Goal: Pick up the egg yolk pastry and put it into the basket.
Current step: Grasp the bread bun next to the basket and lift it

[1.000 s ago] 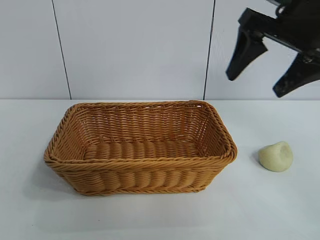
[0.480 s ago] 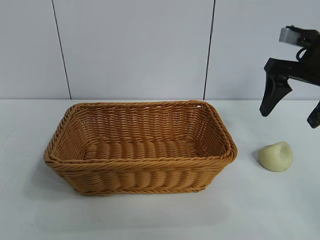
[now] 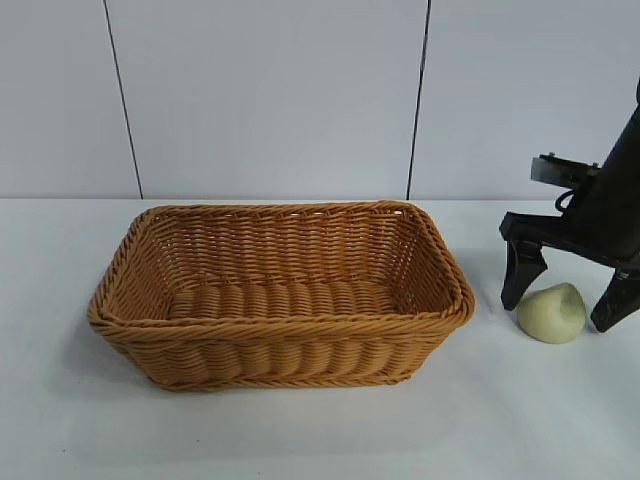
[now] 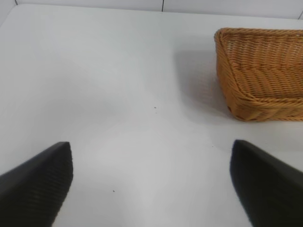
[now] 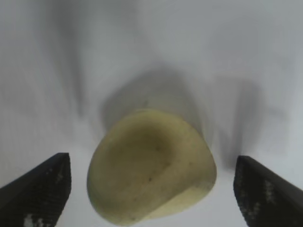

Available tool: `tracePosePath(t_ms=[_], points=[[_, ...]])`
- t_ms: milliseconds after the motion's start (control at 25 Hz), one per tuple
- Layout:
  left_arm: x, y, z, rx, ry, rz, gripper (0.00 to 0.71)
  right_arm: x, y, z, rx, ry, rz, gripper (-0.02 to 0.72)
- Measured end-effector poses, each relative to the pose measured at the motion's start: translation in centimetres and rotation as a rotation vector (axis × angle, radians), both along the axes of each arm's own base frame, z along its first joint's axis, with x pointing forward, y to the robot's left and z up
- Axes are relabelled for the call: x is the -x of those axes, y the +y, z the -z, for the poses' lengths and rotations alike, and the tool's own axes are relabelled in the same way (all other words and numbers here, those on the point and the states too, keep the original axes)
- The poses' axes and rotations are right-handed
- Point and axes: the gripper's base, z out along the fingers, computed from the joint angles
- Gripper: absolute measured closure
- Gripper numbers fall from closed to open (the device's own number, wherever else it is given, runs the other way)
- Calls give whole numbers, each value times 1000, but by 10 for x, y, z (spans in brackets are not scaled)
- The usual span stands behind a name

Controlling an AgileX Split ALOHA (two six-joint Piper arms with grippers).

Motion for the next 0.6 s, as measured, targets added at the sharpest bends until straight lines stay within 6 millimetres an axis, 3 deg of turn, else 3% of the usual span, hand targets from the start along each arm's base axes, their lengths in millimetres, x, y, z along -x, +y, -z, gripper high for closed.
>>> tracePosePath(t_ms=[240, 320, 480, 600], points=[[0, 0, 0, 0, 0, 0, 15, 0, 0, 1, 0, 3, 0, 420], [0, 0, 0, 0, 0, 0, 15, 0, 0, 1, -1, 5, -1, 497], [0, 0, 0, 0, 0, 0, 15, -2, 1, -4, -11, 27, -11, 535], [0, 0, 0, 0, 0, 0, 15, -7, 2, -25, -20, 10, -25, 540]])
